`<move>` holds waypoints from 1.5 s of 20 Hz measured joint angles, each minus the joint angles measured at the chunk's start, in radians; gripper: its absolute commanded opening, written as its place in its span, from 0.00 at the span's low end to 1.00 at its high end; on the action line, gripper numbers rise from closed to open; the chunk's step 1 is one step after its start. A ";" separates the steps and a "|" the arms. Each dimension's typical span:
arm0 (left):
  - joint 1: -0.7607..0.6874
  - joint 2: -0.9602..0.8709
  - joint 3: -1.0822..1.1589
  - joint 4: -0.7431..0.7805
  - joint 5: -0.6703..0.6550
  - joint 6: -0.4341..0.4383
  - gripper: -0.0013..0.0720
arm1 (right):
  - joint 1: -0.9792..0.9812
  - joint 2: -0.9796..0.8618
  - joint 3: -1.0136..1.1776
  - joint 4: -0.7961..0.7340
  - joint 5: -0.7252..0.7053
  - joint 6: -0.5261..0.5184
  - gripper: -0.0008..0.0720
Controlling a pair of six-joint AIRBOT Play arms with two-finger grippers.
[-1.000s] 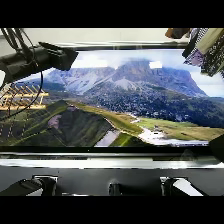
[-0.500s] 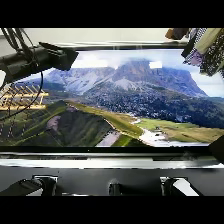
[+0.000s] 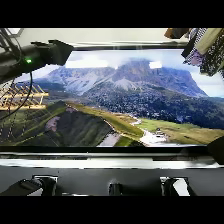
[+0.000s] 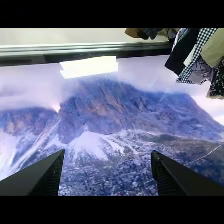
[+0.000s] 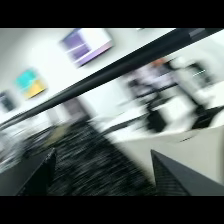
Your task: Fold the clothes and pants, and hang the long-sleeved shirts on hangers.
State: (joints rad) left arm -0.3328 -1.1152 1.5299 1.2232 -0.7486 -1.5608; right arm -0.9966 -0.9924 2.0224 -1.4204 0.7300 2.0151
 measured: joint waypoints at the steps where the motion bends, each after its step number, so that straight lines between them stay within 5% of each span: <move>1: 0.006 0.005 0.000 0.000 -0.011 -0.024 0.86 | 0.049 -0.021 0.000 0.149 -0.006 -0.102 0.94; 4: 0.030 0.019 0.000 0.002 -0.074 -0.085 0.86 | 0.330 -0.115 0.000 0.428 0.006 -0.368 0.95; 7: 0.053 0.028 0.000 0.050 -0.214 -0.138 0.86 | 0.662 -0.240 -0.002 0.426 0.131 -0.507 0.96; 12: 0.069 0.081 -0.058 0.254 -0.497 -0.211 0.86 | 0.992 -0.394 -0.044 0.175 0.454 -0.560 0.94; 19: 0.165 0.269 -0.402 0.383 -0.529 -0.231 0.84 | 1.074 -0.336 -0.382 0.057 0.729 -0.582 0.93; 20: 0.179 0.280 -0.436 0.384 -0.525 -0.231 0.83 | 1.077 -0.313 -0.445 0.054 0.741 -0.581 0.90; 21: 0.189 0.287 -0.464 0.385 -0.517 -0.226 0.71 | 1.078 -0.294 -0.497 0.051 0.745 -0.581 0.73; 23: 0.202 0.293 -0.498 0.392 -0.514 -0.206 0.07 | 1.081 -0.264 -0.573 0.050 0.746 -0.581 0.08; 30: 0.216 0.299 -0.532 0.411 -0.500 -0.148 0.06 | 1.082 -0.236 -0.646 0.043 0.701 -0.575 0.05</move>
State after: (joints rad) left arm -0.1169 -0.8165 0.9981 1.6341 -1.2491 -1.7084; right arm 0.0856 -1.2285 1.3762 -1.3769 1.4311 1.4399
